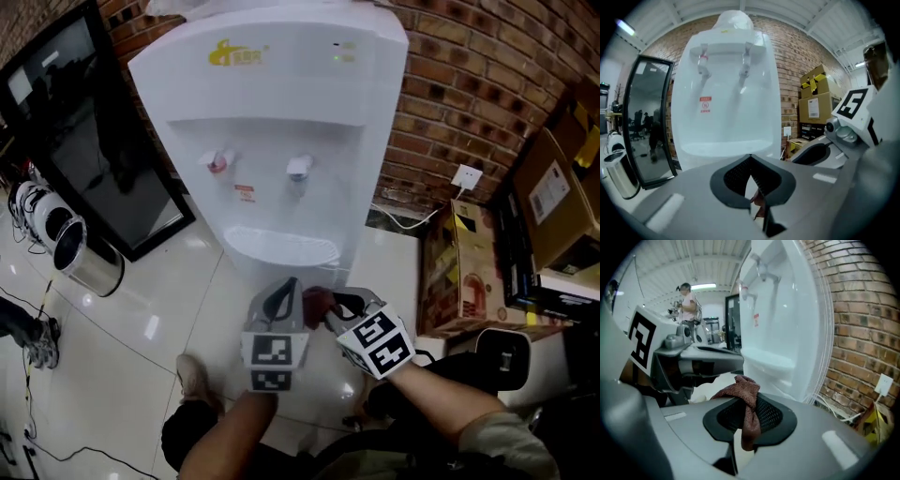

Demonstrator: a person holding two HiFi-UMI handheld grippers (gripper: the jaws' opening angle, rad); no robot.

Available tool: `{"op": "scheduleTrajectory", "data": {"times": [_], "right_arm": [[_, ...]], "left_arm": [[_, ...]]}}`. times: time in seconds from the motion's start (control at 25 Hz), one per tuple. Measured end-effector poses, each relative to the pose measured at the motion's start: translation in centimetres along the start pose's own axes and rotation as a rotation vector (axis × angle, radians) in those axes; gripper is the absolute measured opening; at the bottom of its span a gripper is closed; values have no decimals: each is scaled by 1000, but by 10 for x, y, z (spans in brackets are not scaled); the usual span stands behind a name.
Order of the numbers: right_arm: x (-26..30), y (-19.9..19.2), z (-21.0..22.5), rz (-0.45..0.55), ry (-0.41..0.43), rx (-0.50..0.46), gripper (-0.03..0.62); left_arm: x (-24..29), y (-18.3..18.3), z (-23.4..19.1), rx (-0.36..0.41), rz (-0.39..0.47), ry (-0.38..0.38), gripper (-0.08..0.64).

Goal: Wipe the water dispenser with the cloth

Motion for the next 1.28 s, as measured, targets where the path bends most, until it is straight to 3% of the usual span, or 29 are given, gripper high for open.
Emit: {"op": "scheduleTrajectory", "data": {"times": [0.2, 0.4, 0.6, 0.76, 0.92, 1.08, 1.28], "right_arm": [[-45, 79, -12, 258, 80, -59, 71], [-92, 116, 12, 436, 23, -81, 71], [-136, 132, 40, 533, -11, -52, 71], [-165, 158, 53, 644, -32, -37, 71], [-175, 172, 69, 743, -56, -37, 71], [-183, 176, 90, 777, -121, 36, 71], [-211, 261, 107, 843, -181, -87, 71]], "left_arm": [[-24, 56, 21, 25, 108, 59, 0], [-35, 115, 52, 69, 183, 51, 0], [-37, 157, 71, 97, 204, 101, 0], [-32, 201, 85, 134, 267, 91, 0], [-27, 226, 84, 119, 306, 93, 0], [-30, 247, 79, 120, 357, 108, 0], [-42, 257, 76, 87, 377, 140, 0]]}}
Point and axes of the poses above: the fingertips, and each gripper's own axes: x forward along the fingers, z to its right, y out of its top, the point moved 3 cm from there along -x, backward along the fingers, and after that the axes turned 14 degrees about z, right-handed, at the moved point
